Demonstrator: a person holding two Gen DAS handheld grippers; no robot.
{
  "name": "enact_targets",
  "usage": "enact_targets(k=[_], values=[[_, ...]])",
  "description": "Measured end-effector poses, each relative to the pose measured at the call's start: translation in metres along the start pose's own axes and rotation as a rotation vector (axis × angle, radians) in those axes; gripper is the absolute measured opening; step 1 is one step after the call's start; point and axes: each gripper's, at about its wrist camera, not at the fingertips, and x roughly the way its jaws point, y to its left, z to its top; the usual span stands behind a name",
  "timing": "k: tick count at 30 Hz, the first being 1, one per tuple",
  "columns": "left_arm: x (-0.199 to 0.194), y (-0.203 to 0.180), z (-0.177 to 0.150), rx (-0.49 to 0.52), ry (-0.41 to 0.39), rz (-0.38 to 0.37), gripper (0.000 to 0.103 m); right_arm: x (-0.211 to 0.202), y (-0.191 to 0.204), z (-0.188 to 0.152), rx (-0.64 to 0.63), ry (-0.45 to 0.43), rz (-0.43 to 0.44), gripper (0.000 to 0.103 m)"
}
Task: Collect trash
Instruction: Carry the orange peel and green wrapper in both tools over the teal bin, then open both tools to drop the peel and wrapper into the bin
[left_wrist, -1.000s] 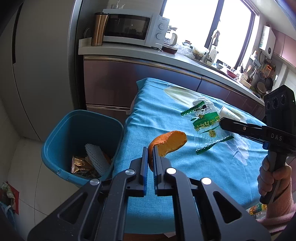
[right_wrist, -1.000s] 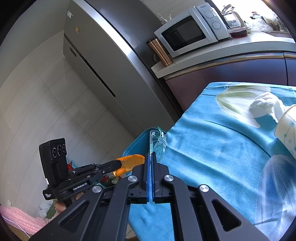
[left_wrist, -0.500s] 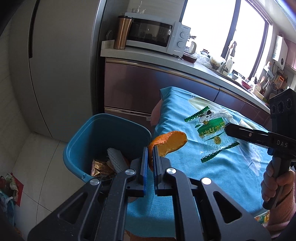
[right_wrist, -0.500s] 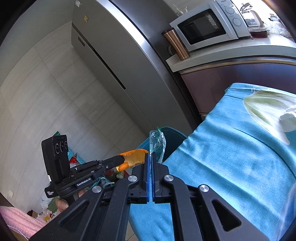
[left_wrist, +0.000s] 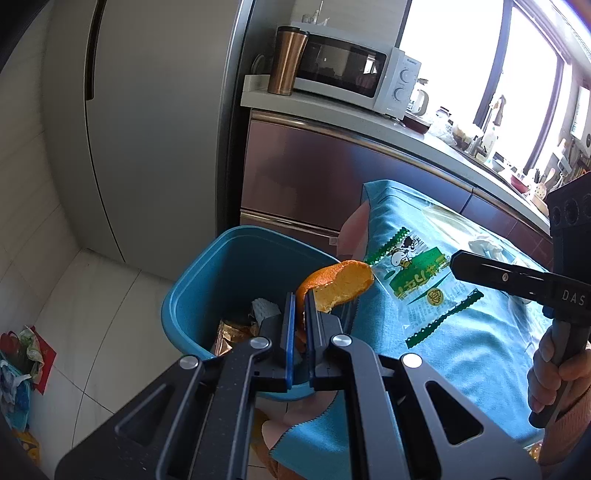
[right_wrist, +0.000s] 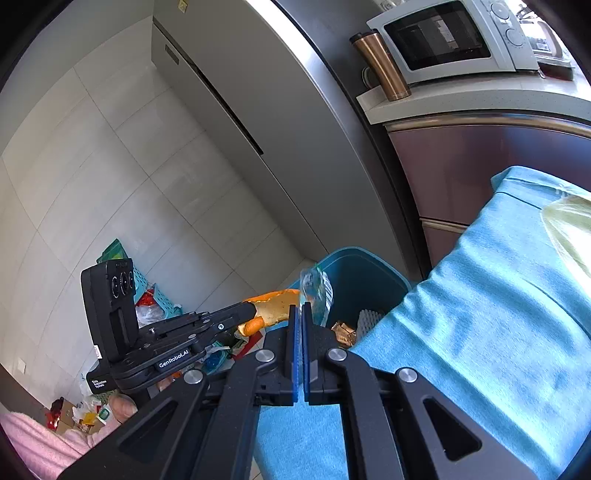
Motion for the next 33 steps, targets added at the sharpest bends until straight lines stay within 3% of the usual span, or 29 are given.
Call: enact_targets(k=[17, 33], values=[[0.05, 0.024, -0.003, -0.056, 0.077, 0.051, 0.005, 0.036, -0.005, 0.004, 0.016, 0.079, -0.023, 0.001], [0.095, 0.023, -0.009, -0.037, 0.137, 0.086, 0.01, 0.019, -0.022, -0.009, 0.071, 0.068, -0.044, 0.001]])
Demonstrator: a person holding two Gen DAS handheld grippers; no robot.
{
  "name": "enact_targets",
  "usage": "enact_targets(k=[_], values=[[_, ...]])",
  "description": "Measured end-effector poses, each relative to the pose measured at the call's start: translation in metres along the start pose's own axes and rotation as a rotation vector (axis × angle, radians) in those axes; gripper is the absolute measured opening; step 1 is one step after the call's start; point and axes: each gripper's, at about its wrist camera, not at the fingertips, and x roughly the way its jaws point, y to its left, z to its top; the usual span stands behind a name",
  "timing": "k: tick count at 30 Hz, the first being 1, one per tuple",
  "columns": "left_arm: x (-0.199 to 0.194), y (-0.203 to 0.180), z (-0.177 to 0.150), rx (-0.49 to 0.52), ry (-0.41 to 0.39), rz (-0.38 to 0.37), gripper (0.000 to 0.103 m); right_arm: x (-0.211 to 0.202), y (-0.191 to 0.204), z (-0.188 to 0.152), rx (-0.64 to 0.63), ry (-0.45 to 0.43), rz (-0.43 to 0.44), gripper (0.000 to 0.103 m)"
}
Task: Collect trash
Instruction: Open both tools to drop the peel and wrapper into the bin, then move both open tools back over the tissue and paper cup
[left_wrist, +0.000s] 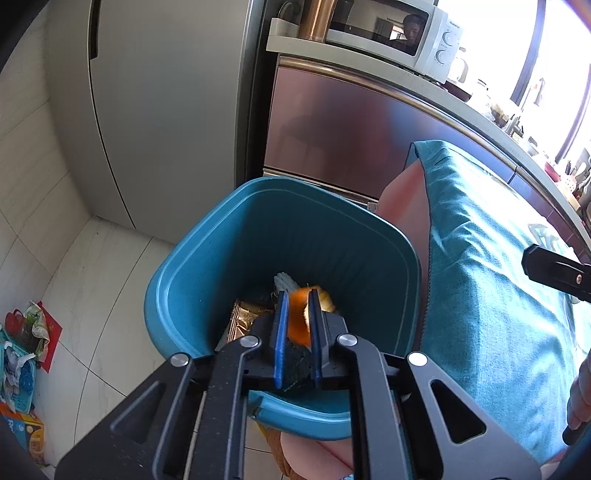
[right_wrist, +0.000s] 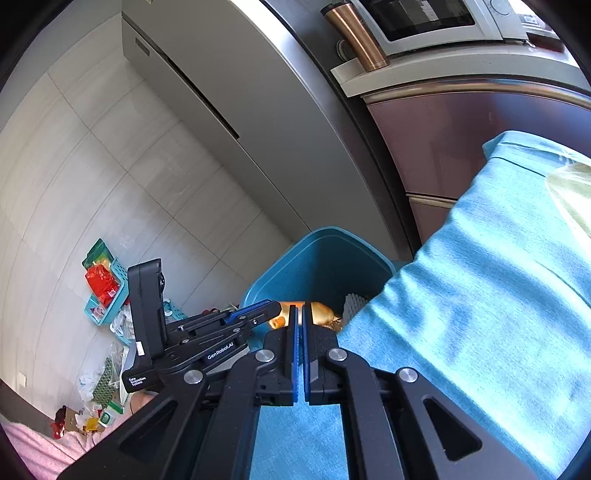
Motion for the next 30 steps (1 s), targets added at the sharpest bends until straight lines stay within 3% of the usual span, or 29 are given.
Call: enact_targets(k=[3, 5, 7, 11, 13, 18, 22, 30], values=[[-0.001, -0.002, 0.001, 0.005, -0.007, 0.001, 0.01, -0.005, -0.003, -0.003, 0.007, -0.007, 0.0, 0.002], [-0.003, -0.003, 0.002, 0.002, -0.012, -0.006, 0.016, -0.007, -0.003, -0.003, 0.01, -0.011, -0.001, 0.002], [-0.007, -0.006, 0.002, 0.003, -0.028, -0.01, 0.029, -0.011, -0.005, -0.005, 0.012, -0.016, -0.004, 0.003], [-0.023, -0.014, 0.001, 0.019, -0.065, -0.025, 0.039, -0.021, -0.01, -0.01, 0.023, -0.03, -0.007, 0.004], [-0.032, -0.02, 0.001, 0.033, -0.091, -0.032, 0.049, -0.026, -0.012, -0.013, 0.026, -0.036, -0.011, 0.012], [-0.058, -0.04, 0.0, 0.076, -0.16, -0.083, 0.059, -0.053, -0.021, -0.025, 0.039, -0.081, -0.04, 0.027], [-0.074, -0.065, -0.003, 0.129, -0.196, -0.136, 0.062, -0.082, -0.032, -0.038, 0.062, -0.131, -0.082, 0.037], [-0.083, -0.125, -0.009, 0.23, -0.199, -0.234, 0.063, -0.148, -0.061, -0.062, 0.114, -0.239, -0.224, 0.037]])
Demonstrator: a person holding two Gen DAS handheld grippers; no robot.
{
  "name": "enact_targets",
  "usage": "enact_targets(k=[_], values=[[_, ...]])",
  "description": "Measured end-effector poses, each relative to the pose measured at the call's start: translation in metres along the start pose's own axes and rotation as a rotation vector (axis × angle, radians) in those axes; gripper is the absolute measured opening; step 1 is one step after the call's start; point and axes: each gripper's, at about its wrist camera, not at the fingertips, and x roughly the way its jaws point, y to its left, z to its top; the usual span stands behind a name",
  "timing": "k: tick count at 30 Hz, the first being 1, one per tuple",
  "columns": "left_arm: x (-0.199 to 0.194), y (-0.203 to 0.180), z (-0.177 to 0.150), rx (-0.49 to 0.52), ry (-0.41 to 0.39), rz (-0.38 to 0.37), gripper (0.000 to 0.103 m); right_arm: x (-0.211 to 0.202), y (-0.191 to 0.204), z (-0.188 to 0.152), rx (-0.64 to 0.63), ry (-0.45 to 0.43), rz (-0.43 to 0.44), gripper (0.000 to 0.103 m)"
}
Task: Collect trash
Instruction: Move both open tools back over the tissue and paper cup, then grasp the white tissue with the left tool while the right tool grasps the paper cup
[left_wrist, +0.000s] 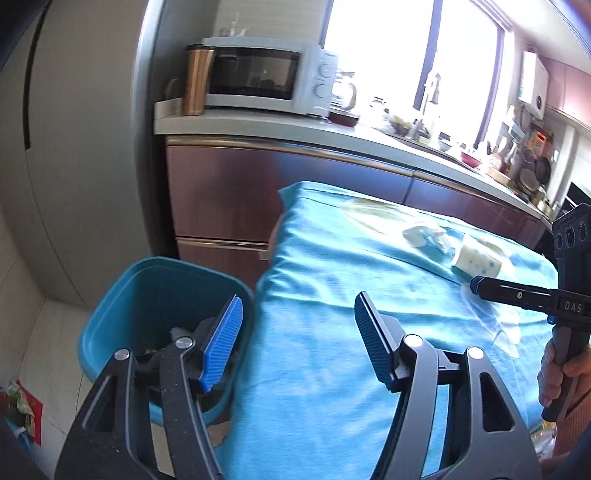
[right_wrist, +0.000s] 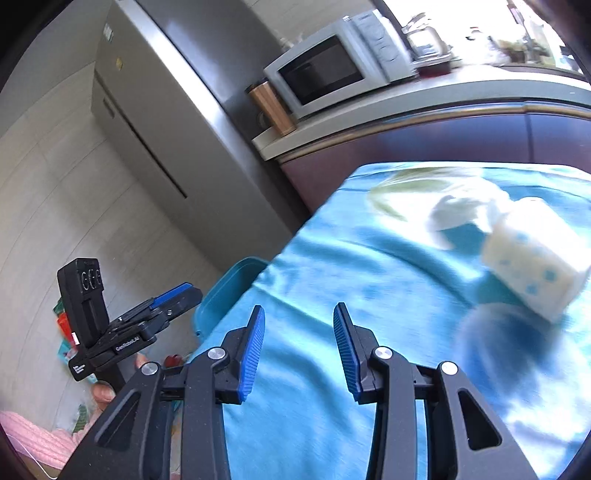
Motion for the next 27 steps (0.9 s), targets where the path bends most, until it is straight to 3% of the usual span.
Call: enact_targets(k=[14, 27], values=[[0.058, -0.092, 0.03, 0.135, 0.058, -0.117, 0.061, -0.064, -0.094, -0.003, 0.181, -0.152, -0.172, 0.038], [0.146, -0.164, 0.074, 0.233, 0.13, -0.193, 0.059, -0.058, -0.129, 0.002, 0.28, -0.172, -0.178, 0.037]])
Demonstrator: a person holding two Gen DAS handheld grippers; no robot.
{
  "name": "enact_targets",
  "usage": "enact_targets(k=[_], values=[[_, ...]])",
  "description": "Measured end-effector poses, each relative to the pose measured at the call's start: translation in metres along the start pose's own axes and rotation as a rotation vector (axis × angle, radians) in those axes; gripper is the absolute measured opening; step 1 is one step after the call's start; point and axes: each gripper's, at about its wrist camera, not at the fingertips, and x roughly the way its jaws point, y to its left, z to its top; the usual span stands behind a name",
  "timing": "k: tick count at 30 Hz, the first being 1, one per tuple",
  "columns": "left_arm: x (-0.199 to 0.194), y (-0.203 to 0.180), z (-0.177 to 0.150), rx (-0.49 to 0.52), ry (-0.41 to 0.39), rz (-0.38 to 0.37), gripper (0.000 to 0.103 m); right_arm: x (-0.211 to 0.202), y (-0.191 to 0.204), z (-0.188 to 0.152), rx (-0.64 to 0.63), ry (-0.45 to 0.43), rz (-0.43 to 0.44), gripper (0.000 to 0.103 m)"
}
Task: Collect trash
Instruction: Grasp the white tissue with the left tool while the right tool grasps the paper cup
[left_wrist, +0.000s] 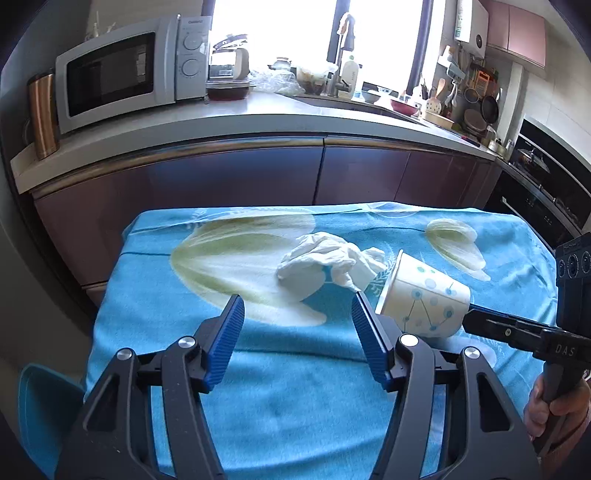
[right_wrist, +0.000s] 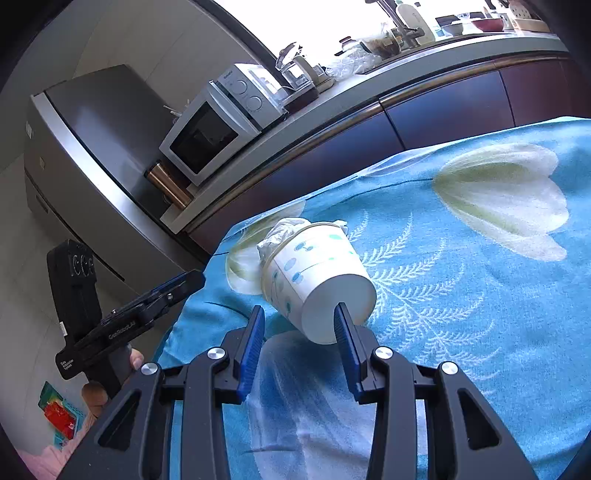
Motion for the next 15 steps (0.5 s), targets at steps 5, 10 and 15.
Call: enact_targets(k=[5, 10, 15], values=[[0.028, -0.016, 0.02, 0.046, 0.016, -0.012, 0.059, 0.001, -0.006, 0.001, 0.018, 0.001, -0.003, 0.035], [0.056, -0.024, 0.032, 0.077, 0.052, -0.01, 0.059, 0.003, -0.01, 0.002, 0.031, 0.007, 0.013, 0.028], [0.083, -0.029, 0.035, 0.099, 0.134, 0.008, 0.053, 0.005, -0.012, 0.003, 0.032, 0.013, 0.027, 0.017]])
